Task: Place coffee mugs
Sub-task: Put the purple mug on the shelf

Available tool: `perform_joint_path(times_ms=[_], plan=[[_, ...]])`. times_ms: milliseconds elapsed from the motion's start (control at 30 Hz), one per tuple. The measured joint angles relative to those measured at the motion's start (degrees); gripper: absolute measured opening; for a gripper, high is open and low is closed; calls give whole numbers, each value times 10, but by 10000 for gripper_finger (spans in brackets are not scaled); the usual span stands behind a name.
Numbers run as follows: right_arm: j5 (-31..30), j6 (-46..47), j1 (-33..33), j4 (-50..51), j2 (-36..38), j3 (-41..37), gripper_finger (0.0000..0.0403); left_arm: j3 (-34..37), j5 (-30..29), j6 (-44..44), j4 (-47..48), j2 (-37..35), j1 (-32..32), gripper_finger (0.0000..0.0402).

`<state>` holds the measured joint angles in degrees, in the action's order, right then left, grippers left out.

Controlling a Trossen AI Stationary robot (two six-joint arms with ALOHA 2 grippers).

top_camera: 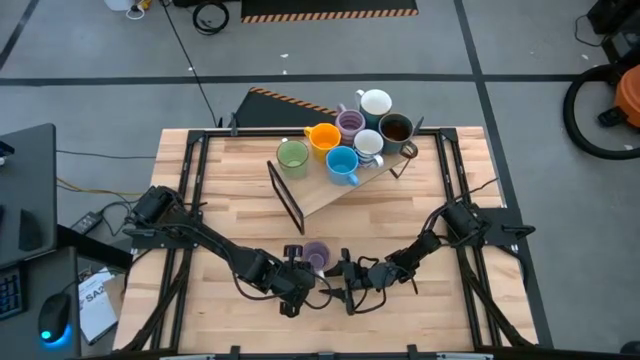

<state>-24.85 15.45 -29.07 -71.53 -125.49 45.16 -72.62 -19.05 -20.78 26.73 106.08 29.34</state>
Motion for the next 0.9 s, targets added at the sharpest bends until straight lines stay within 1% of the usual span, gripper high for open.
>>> perform_joint_path(times_ms=[133,300,467,567,667,900], plan=[[-1,-7,0,-3,0,6,213,0,15,0,-32,5,0,142],[0,-16,5,18,-1,18,213,0,17,25,-65,17,0,142],[1,-15,8,22,-2,20,206,0,21,39,-72,20,-2,142],[-6,-15,8,22,-2,20,186,0,40,39,-71,21,-2,142],[-11,-11,8,23,-2,20,156,0,58,34,-65,21,5,142],[-13,-7,12,44,-1,21,84,0,59,14,-29,19,30,142]])
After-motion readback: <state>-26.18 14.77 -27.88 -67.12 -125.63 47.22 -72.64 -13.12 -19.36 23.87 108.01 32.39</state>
